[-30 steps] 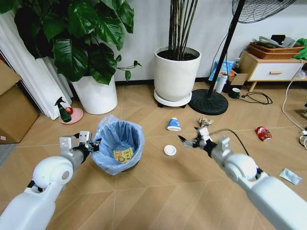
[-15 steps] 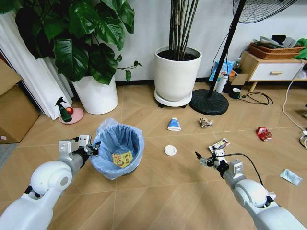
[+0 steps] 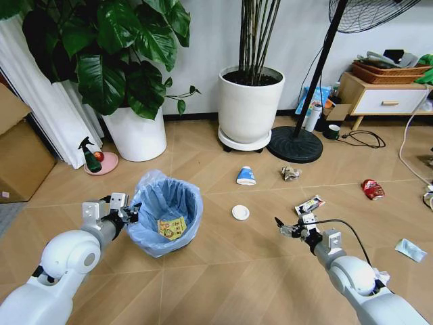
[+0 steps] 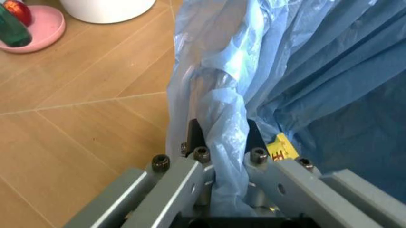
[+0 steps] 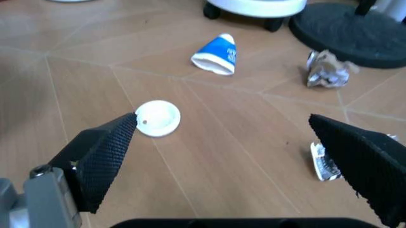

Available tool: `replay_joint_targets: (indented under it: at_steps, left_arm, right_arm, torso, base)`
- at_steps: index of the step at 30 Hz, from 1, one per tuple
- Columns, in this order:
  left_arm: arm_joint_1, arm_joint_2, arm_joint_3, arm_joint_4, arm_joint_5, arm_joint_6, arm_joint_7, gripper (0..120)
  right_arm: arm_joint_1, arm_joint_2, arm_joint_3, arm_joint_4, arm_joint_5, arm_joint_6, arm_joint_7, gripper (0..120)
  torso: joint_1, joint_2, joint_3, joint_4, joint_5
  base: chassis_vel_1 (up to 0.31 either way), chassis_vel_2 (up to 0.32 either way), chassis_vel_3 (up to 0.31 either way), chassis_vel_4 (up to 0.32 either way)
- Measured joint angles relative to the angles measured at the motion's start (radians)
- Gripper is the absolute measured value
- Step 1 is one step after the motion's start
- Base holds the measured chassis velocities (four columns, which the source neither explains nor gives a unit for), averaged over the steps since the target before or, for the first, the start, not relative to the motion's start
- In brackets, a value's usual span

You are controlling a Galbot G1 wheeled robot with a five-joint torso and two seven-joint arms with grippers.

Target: Pick up the trash bin and place the garbage on the floor into it.

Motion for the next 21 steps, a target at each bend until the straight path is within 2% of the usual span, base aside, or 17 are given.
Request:
replay_joint_targets:
  at_steps: [6, 21]
  left_arm:
    - [-0.002, -0.001, 0.002, -0.005, 0.0, 0.0, 0.001, 0]
    - [0.001, -0.002, 0.002, -0.017, 0.001, 0.0, 0.001, 0]
  right_arm:
    - [0.024, 0.001, -0.027, -0.025, 0.012, -0.009, 0.0, 100]
    - [0.019, 0.015, -0.018, -0.027, 0.003, -0.01, -0.006, 100]
  torso:
    - [0.0, 0.0, 0.0, 0.0, -0.0001]
    - [0.0, 0.0, 0.0, -0.0001, -0.0002]
  base:
    - [0.0, 0.0, 0.0, 0.0]
    - [-0.007, 0.007, 0.008, -0.007]
